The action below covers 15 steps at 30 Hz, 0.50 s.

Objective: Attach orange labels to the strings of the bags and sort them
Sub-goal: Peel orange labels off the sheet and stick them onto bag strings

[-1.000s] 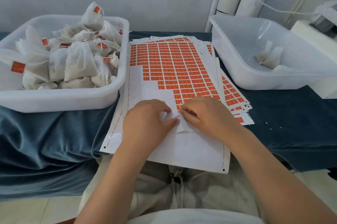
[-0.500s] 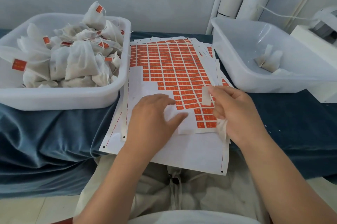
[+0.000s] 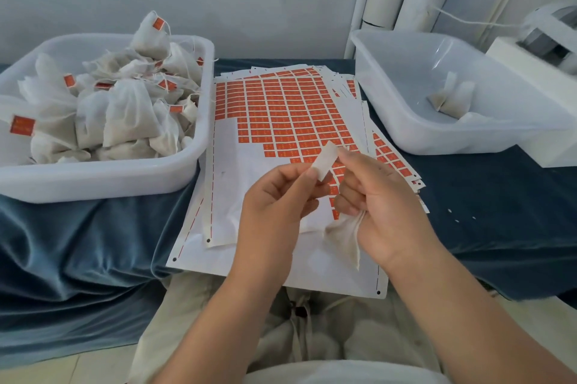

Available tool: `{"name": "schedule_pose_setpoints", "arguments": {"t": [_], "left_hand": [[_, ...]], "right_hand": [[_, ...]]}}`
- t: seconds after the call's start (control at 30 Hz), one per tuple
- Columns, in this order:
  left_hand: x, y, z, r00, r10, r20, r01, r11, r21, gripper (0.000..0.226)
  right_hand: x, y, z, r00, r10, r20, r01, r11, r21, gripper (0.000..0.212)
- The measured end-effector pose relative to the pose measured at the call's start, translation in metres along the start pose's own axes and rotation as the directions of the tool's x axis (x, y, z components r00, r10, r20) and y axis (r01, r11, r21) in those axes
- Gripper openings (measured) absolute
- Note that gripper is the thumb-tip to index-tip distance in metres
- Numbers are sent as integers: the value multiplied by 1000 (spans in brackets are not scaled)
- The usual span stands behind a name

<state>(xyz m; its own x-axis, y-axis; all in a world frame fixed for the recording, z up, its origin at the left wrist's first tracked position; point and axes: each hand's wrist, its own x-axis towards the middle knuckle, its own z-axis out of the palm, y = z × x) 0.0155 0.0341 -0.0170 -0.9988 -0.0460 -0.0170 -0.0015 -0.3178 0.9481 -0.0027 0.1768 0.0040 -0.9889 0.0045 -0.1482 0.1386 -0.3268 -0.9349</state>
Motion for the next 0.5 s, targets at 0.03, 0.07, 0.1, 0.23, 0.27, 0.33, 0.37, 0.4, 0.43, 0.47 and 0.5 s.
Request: {"name": "schedule_pose_setpoints", "arguments": {"t": [0.03,0.07,0.1,0.23,0.27,0.33,0.37,0.4,0.43,0.47,0.5], "left_hand": [[0,0,0,1000,-22,-2,22,999,-41,18],[0,0,0,999,-33,-7,32,997,-68,19],[0,1,-1,999,-29,-18,28,996,-79,19],[6,3,-11,977,175,-125,-148,969,199,16],[8,5,-15,958,261,-121,-204,914,351,14],[12,8,-23,926,373,-61,-269,763,588,7],[13,10,-27,918,396,-30,-279,698,660,7],[14,12,-29,915,405,-6,-286,657,698,10],[14,14,-31,915,403,12,-292,641,710,12],[14,17,-32,917,398,30,-299,636,712,14],[13,20,-32,919,392,49,-308,634,709,16]], "right_hand": [[0,2,1,1000,-3,-12,3,1000,-5,17],[-2,3,3,1000,-12,-22,12,1000,-21,19],[-3,4,3,999,-28,-27,27,998,-49,19],[-6,-6,0,993,-114,-1,106,924,-368,18],[-6,-13,-4,990,-133,37,133,841,-524,19],[-6,-28,-11,977,-140,164,215,611,-762,22],[-7,-36,-14,967,-129,219,254,483,-838,23],[-10,-43,-15,958,-126,257,285,359,-889,24],[-14,-49,-17,948,-141,284,312,264,-913,24],[-18,-54,-18,936,-169,308,340,217,-915,27],[-22,-58,-21,926,-201,319,362,240,-901,31]]}}
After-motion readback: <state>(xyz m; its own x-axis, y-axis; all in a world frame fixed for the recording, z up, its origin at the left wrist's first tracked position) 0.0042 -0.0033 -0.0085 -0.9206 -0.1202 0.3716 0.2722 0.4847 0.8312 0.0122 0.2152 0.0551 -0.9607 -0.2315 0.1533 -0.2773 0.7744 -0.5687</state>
